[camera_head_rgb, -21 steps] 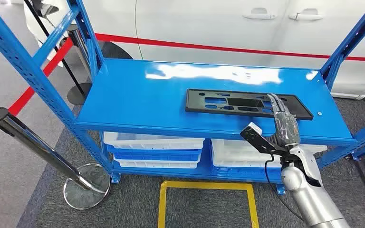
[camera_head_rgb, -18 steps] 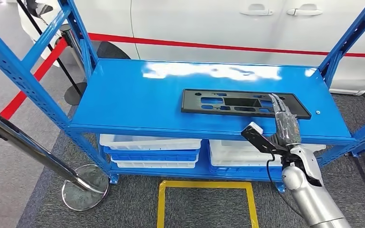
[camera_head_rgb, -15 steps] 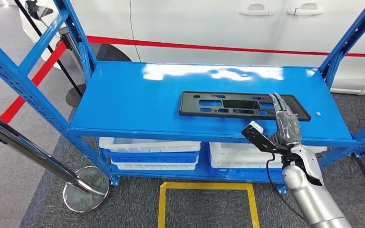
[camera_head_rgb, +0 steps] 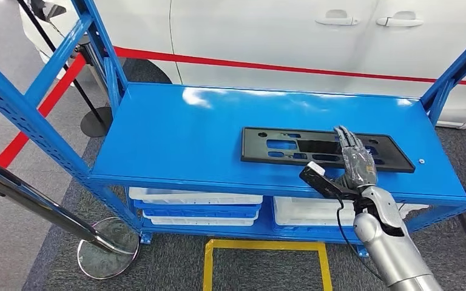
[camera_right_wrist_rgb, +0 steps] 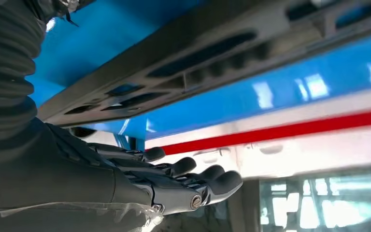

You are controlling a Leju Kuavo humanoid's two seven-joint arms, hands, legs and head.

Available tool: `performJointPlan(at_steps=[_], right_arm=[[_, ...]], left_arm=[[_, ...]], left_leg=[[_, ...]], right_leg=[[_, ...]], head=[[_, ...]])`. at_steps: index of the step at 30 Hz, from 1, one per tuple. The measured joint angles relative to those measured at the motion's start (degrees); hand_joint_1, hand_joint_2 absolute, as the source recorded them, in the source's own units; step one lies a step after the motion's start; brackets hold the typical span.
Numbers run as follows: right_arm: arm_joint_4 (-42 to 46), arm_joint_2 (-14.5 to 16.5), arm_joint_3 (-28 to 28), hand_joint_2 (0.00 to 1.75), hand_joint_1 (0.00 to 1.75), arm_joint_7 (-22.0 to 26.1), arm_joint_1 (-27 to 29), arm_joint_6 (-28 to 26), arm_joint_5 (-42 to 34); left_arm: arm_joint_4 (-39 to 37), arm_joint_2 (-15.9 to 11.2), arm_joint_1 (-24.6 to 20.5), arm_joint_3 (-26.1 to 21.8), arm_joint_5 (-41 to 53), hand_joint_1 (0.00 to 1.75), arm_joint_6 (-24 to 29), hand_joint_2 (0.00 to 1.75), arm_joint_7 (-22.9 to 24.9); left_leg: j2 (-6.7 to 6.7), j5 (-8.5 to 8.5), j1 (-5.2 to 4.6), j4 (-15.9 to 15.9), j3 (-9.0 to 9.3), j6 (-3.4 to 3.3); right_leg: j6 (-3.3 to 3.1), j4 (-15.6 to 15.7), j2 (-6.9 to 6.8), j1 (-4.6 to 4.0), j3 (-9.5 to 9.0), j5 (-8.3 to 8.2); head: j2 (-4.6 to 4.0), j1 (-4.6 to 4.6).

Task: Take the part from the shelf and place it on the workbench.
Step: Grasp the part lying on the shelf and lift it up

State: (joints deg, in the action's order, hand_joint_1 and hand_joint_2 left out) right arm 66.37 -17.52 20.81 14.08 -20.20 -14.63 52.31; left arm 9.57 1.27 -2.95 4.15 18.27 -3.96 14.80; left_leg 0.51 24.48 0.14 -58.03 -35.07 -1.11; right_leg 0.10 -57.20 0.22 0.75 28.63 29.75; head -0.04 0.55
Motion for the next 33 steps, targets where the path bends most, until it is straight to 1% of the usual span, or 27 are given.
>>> performJointPlan(at_steps=[4, 6, 9, 12, 13, 16, 17, 23, 33], right_arm=[[-2.0, -1.4, 3.1, 1.75, 0.0, -1.5, -1.5, 2.2, 5.0], [-2.8, -1.8, 4.5, 1.75, 0.0, -1.9, -2.0, 2.5, 5.8], [-3.8, -2.1, 6.1, 1.75, 0.0, -2.2, -2.8, 3.0, 6.7], [-5.6, -2.2, 7.9, 1.75, 0.0, -2.9, -4.0, 3.3, 7.3], [-6.1, -2.1, 8.4, 1.75, 0.41, -3.3, -4.4, 3.2, 7.3], [-7.5, -2.1, 9.2, 1.75, 1.71, -3.9, -5.3, 2.7, 7.1], [-7.8, -2.1, 9.3, 1.75, 1.75, -4.0, -5.5, 2.6, 7.0], [-8.6, -1.4, 9.4, 1.75, 1.75, -4.1, -5.6, 0.6, 4.9], [-8.6, -0.5, 9.5, 1.75, 1.75, -4.0, -5.5, -0.9, 4.5]], left_arm=[[0.0, 0.0, 0.0, -0.2, 0.0, 0.0, 0.4, 0.0, -0.2], [0.0, 0.0, 0.0, -0.3, 0.0, 0.0, 0.4, 0.0, -0.3], [0.0, 0.0, 0.0, -0.3, 0.0, 0.0, 0.4, 0.0, -0.3], [0.0, 0.0, 0.0, -0.3, 0.0, 0.0, 0.4, 0.0, -0.4], [0.0, 0.0, 0.0, -0.4, 0.0, 0.0, 0.5, 0.0, -0.5], [0.0, 0.0, 0.0, -0.4, 0.0, 0.0, 0.5, 0.0, -0.6], [0.0, 0.0, 0.0, -0.4, 0.0, 0.0, 0.5, 0.0, -0.6], [0.0, 0.1, 0.0, -0.7, 0.0, 0.0, 0.4, 0.0, -0.5], [0.0, 0.3, 0.0, -0.9, 0.0, 0.0, 0.2, 0.0, -0.7]], left_leg=[[0.2, 0.43, -0.09, 0.0, 0.11, -0.46], [0.21, 0.54, -0.16, -0.1, 0.14, -0.62], [0.08, 0.6, -0.26, -0.1, 0.17, -0.74], [-0.02, 0.57, -0.29, -0.1, 0.29, -0.84], [-0.02, 0.54, -0.29, -0.1, 0.33, -0.88], [-0.01, 0.49, -0.28, -0.1, 0.46, -0.93], [-0.01, 0.48, -0.28, -0.1, 0.5, -0.94], [-0.02, 0.46, -0.23, -0.1, 0.63, -0.95], [-0.02, 0.45, -0.14, -0.1, 0.71, -0.92]], right_leg=[[0.04, 0.2, -0.16, 0.04, -0.29, -0.02], [0.06, 0.6, -0.23, 0.06, -0.55, 0.13], [0.34, 1.2, -0.23, 0.13, -0.88, 0.45], [0.52, 1.2, -0.23, 0.14, -0.93, 0.4], [0.56, 1.2, -0.24, 0.13, -0.94, 0.38], [0.6, 1.1, -0.27, 0.1, -1.03, 0.37], [0.6, 1.1, -0.27, 0.08, -1.06, 0.37], [0.64, 0.9, -0.27, 0.02, -1.09, 0.4], [0.69, 0.9, -0.27, -0.03, -1.13, 0.45]], head=[[0.0, 0.01], [0.0, 0.01], [0.0, 0.01], [0.0, 0.0], [0.0, 0.01], [0.0, 0.0], [0.0, -0.01], [0.0, -0.01], [0.0, 0.0]])
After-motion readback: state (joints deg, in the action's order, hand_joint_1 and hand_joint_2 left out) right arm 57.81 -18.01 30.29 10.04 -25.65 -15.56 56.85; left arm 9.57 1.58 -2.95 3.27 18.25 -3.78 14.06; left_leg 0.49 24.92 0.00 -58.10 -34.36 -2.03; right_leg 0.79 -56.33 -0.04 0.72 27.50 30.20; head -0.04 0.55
